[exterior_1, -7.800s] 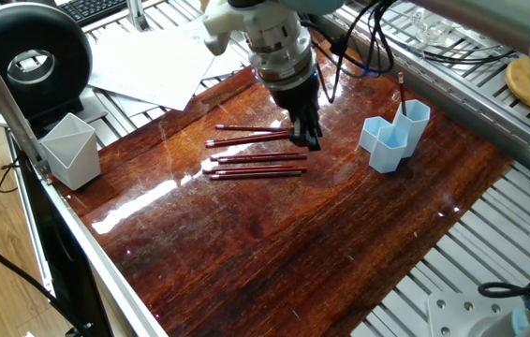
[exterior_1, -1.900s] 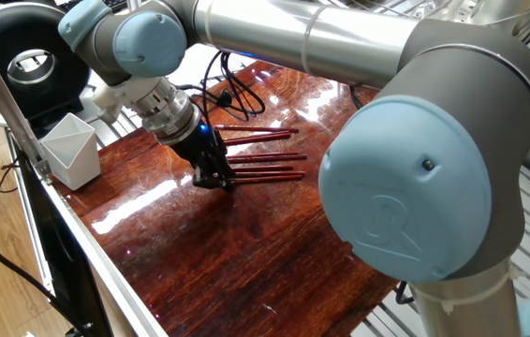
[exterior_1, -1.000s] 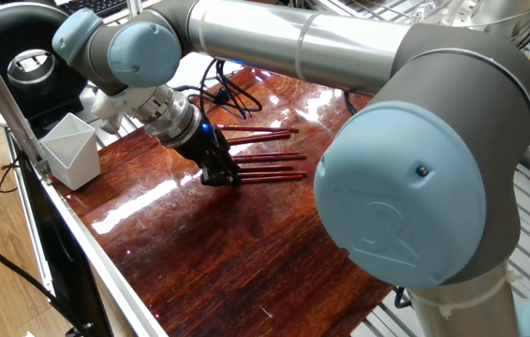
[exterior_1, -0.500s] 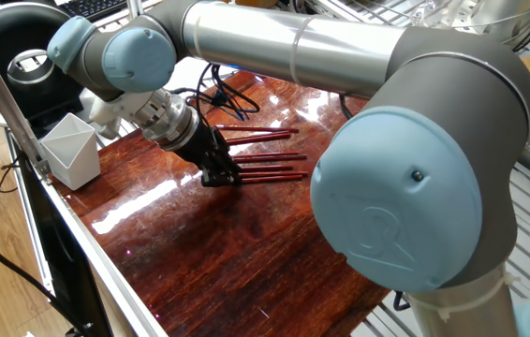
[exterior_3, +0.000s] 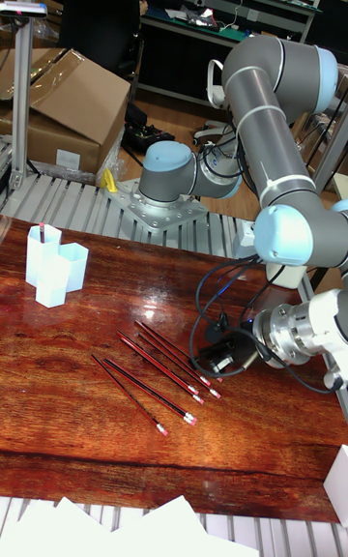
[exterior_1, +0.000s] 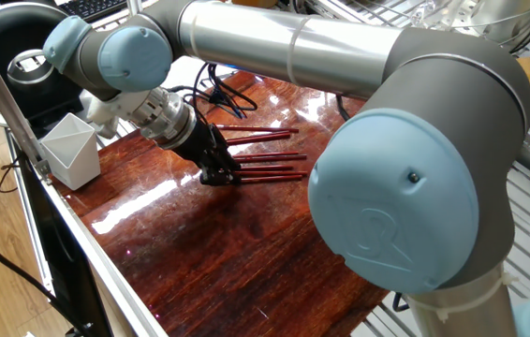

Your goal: Put the pen into the pen holder

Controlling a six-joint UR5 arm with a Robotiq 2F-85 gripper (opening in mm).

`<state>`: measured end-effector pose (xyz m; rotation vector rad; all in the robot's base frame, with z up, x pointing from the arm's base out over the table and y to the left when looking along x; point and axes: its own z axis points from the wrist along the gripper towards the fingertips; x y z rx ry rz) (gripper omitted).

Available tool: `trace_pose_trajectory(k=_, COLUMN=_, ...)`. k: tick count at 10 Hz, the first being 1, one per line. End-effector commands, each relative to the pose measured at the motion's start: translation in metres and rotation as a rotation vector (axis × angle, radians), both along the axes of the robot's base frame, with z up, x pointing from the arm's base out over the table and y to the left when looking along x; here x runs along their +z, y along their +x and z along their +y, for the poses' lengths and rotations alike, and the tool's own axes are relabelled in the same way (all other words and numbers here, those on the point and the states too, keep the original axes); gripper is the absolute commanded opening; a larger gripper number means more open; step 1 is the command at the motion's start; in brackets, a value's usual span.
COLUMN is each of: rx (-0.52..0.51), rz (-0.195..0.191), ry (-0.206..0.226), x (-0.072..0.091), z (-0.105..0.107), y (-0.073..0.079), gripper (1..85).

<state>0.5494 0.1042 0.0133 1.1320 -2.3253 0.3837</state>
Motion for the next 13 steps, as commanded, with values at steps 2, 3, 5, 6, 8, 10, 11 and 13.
trace_pose_trajectory(k=2, rx=-0.009, rz=0.011, ry=0.006, x=0.004, z=0.004, y=-0.002, gripper=35.7)
trace_pose_trajectory(k=3, rx=-0.027, rz=0.014, ry=0.013, x=0.002, z=0.009, y=-0.007, gripper=35.7)
trace_pose_trajectory(k=5, rx=-0.028, rz=0.004, ry=0.013, x=-0.004, z=0.010, y=-0.009, gripper=35.7)
trace_pose_trajectory(k=6, rx=-0.022, rz=0.006, ry=0.009, x=-0.004, z=0.009, y=-0.010, gripper=35.7)
trace_pose_trajectory(k=8, rx=-0.024, rz=0.005, ry=0.002, x=-0.007, z=0.010, y=-0.013, gripper=36.0)
trace_pose_trajectory(k=10, rx=-0.016, rz=0.000, ry=0.005, x=-0.011, z=0.009, y=-0.011, gripper=35.7)
trace_pose_trajectory(k=11, rx=-0.011, rz=-0.002, ry=0.003, x=-0.012, z=0.008, y=-0.010, gripper=35.0)
trace_pose_trajectory(k=13, rx=-0.001, rz=0.003, ry=-0.011, x=-0.014, z=0.003, y=-0.010, gripper=33.7)
